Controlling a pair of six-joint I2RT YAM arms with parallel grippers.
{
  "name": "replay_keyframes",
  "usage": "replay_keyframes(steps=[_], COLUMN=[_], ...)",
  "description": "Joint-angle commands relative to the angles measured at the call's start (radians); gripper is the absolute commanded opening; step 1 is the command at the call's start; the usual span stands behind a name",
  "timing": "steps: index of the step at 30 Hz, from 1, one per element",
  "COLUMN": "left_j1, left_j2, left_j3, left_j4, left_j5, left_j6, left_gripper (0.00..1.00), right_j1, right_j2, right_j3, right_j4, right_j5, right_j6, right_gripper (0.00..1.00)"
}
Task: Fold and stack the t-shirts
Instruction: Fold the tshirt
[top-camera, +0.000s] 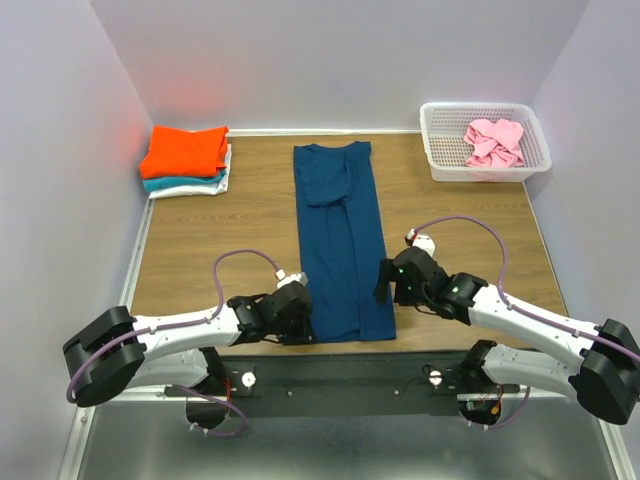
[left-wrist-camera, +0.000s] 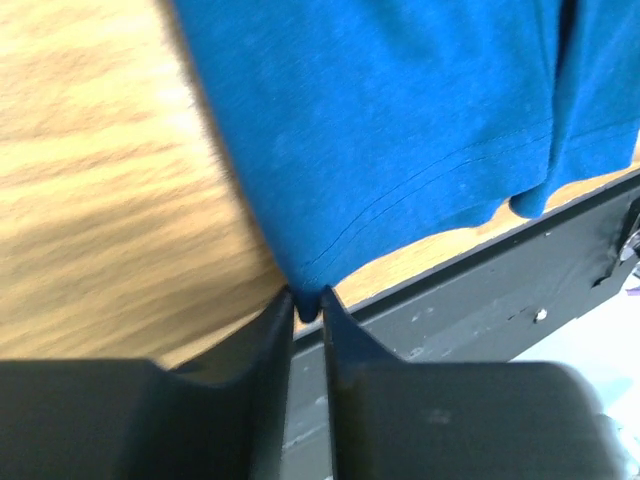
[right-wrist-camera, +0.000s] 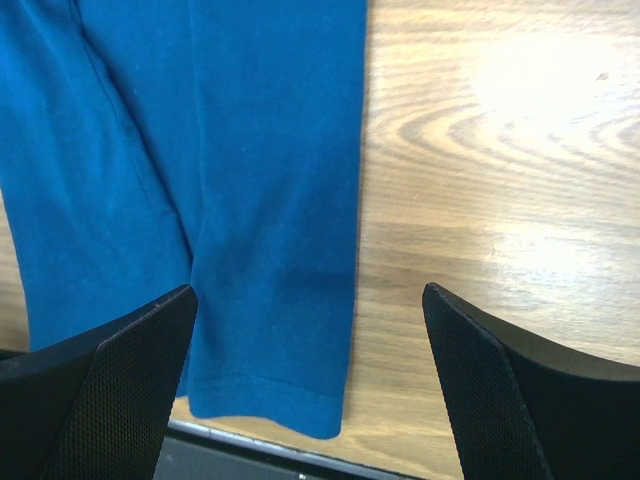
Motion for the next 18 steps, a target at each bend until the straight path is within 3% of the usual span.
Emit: replay_keyframes(steps=[1, 5, 9, 15, 18], left_j1=[-0.007, -0.007, -0.007, -0.005, -0.007], left_j2=[-0.023, -0.021, -0.017, -0.084, -0.116], left_j3=[-0.022, -0.036, -0.031, -0.051, -0.060], left_j4=[-0.050, -0.046, -0.046, -0.058, -0.061], left_j5=[-0.018, -0.026, -0.058, -0.063, -0.063], left_j6=[-0.012, -0.020, -0.013, -0.018, -0.021], left_gripper=[0.15, 0.00, 0.00, 0.00, 0.00], right_j1=[-0.005, -0.005, -0.004, -0.004, -0.005], right_j2=[-0.006, -0.039, -0.042, -0.020, 0.009], right_j3=[-0.006, -0.023, -0.066, -0.097, -0.117], right_j4=[-0.039, -0.057, -0.078, -0.117, -0.121], right_j5=[-0.068, -0.194, -0.359, -0.415, -0.464], right_j6=[-0.017, -0.056, -0.069, -0.012, 0.009], right_gripper=[1.00, 1.00, 1.00, 0.99, 0.92])
